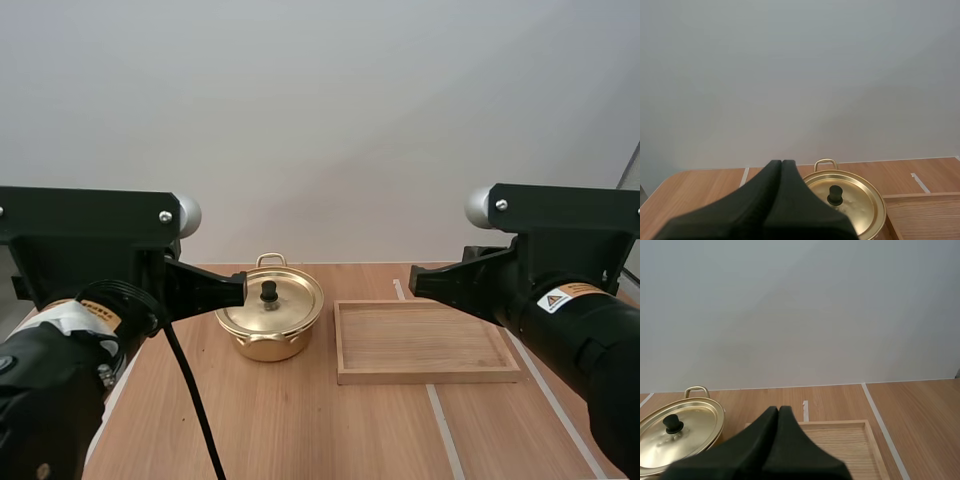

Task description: Open the pot, put the pineapple inside, and close it

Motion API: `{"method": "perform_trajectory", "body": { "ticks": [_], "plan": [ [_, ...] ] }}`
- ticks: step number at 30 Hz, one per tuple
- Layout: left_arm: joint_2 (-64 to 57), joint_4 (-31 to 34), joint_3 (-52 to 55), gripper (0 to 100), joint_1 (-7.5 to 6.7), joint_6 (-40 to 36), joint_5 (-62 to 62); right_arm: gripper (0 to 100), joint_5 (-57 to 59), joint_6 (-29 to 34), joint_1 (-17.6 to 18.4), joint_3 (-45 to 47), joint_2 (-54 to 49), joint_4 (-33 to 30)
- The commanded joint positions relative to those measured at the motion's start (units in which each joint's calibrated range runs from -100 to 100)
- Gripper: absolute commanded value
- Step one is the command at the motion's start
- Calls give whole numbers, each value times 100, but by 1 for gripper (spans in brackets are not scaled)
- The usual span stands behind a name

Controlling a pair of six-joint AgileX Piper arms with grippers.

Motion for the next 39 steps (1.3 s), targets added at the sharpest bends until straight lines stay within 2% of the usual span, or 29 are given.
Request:
{"method": "perform_trajectory", "body": {
  "ticks": [1,5,10,12,18,20,23,30,39],
  "plan": [
    [-24,58,22,0,3,-42,-83,0,18,24,-20,45,25,-25],
    [-51,46,90,0,11,-42,-146,0,18,24,-20,173,25,-90],
    [-251,46,841,0,20,-42,-1546,0,-423,54,-20,639,37,-1052],
    [-430,46,1203,0,20,-42,-1949,0,-596,54,-20,846,37,-1222],
    [-928,46,2250,0,20,-42,-2000,0,-906,54,7,1685,-44,-1063],
    [-1008,140,2531,0,20,-42,-1982,0,-1570,54,67,1931,-96,-1052],
    [-1008,466,2781,0,20,-42,-1929,0,-1897,54,170,2124,-201,-1067],
    [-1008,533,2858,0,20,-42,-1929,0,-1897,54,463,2665,-390,-1097],
    [-1008,533,2969,0,20,-42,-1787,0,-3013,54,629,2979,-467,-1108]
  ]
}}
